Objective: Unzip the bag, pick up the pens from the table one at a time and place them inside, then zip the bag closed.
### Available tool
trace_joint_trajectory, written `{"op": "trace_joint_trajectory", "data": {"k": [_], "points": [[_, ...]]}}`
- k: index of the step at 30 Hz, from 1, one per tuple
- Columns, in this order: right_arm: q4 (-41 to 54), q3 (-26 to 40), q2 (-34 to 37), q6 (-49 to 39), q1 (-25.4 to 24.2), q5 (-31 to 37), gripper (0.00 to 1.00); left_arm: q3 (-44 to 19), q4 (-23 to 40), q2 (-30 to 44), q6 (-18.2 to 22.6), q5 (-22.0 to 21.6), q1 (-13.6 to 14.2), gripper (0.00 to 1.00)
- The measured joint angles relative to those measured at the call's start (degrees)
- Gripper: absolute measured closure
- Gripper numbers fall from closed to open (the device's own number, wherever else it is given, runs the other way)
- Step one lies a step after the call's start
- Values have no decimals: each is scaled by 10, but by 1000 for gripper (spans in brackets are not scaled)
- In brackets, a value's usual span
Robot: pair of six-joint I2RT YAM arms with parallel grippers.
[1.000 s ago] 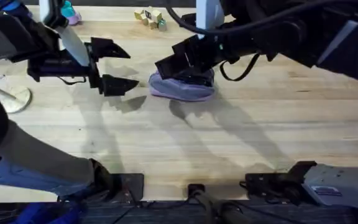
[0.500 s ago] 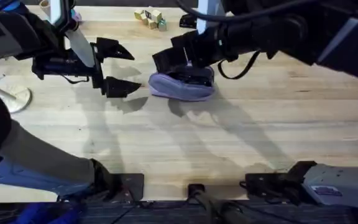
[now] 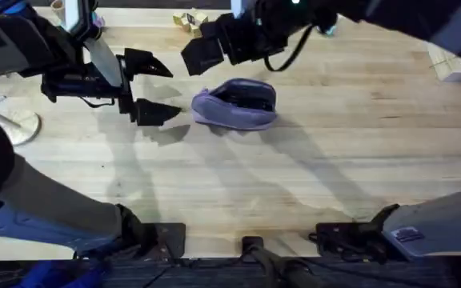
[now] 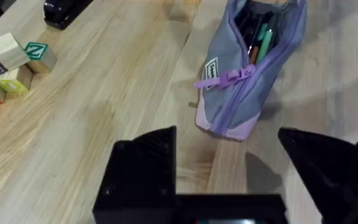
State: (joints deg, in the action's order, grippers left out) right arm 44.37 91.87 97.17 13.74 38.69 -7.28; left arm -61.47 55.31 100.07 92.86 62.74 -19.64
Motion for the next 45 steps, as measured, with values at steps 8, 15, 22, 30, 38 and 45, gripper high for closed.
{"op": "trace_joint_trajectory", "data": {"k": [8,15,22,30,38,45], "points": [[1,32,53,-16,19,50,5,0,3,0,0,0,0,8],[-13,33,84,-18,21,60,5,0,3,0,0,0,0,8],[-52,33,117,-20,21,36,5,0,3,0,0,0,0,8],[-62,34,158,-20,22,18,15,0,3,0,0,0,0,8],[-53,34,172,-22,26,16,278,0,3,0,0,0,0,7],[-53,34,172,-22,26,14,588,0,3,0,0,0,0,8]]}}
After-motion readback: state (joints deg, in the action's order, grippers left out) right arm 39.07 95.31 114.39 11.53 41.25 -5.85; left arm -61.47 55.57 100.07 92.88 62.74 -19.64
